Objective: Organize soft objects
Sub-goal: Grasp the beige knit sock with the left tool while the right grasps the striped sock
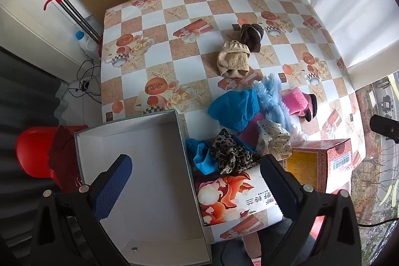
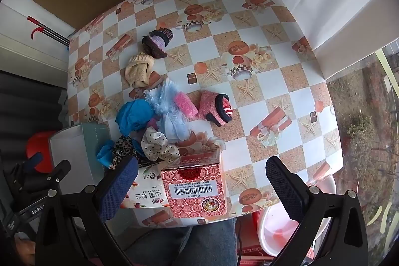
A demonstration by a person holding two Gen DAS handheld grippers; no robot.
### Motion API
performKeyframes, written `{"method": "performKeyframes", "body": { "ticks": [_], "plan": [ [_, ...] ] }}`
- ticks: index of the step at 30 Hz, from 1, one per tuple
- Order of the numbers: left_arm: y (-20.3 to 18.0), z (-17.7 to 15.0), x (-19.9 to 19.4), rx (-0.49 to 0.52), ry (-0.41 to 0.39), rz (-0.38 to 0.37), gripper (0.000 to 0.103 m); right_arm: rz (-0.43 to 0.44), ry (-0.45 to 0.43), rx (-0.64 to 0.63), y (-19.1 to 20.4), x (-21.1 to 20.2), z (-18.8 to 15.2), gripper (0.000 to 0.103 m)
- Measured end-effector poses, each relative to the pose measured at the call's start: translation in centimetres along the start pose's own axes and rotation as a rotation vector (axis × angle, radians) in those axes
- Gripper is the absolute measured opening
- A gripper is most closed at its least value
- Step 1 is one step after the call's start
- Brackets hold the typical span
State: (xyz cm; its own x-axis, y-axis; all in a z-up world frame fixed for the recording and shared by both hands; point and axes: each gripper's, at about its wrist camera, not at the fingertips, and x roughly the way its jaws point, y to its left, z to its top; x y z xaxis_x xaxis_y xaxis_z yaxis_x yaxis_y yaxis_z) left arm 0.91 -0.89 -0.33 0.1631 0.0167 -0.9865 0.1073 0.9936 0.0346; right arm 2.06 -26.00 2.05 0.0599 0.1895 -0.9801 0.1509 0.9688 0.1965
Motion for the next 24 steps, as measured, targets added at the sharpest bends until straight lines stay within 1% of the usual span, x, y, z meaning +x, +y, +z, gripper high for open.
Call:
{"method": "performKeyframes", "body": {
  "ticks": [5,8,11,13,15,17,19,21,22,24],
  "plan": [
    [-1.1,1.3,1.0,-0.025,0.029,0.01,0.103,0.015,0.045,-0.008,-1.5,2.1,1.9,0.103],
    [-1.7,2.9,2.1,-0.03,0.051,0.015,0.103,0.01,0.076,-0.024,-2.6,3.8,3.2,0.103],
    [-2.9,5.1,4.2,-0.021,0.069,0.03,0.103,-0.011,0.119,-0.049,-4.0,6.4,4.7,0.103],
    [-3.3,6.9,6.1,-0.014,0.066,0.038,0.103,-0.018,0.157,-0.069,-4.8,8.9,5.8,0.103],
    [-3.9,8.9,8.5,-0.012,0.085,0.037,0.103,-0.024,0.209,-0.094,-5.4,11.7,6.5,0.103],
    [-4.7,10.9,11.3,-0.009,0.113,0.023,0.103,-0.001,0.257,-0.126,-5.6,14.8,7.1,0.103],
    [-5.5,12.7,14.0,0.0,0.14,0.041,0.103,0.022,0.301,-0.155,-5.4,17.3,7.3,0.103],
    [-6.1,13.7,16.6,0.012,0.173,0.066,0.103,0.034,0.322,-0.188,-5.0,19.2,7.3,0.103],
    [-6.5,14.4,17.7,0.016,0.174,0.072,0.103,0.04,0.324,-0.207,-4.8,20.0,7.3,0.103],
    [-6.9,15.1,19.8,0.021,0.201,0.09,0.103,0.05,0.327,-0.23,-4.4,21.1,7.1,0.103]
  ]
}}
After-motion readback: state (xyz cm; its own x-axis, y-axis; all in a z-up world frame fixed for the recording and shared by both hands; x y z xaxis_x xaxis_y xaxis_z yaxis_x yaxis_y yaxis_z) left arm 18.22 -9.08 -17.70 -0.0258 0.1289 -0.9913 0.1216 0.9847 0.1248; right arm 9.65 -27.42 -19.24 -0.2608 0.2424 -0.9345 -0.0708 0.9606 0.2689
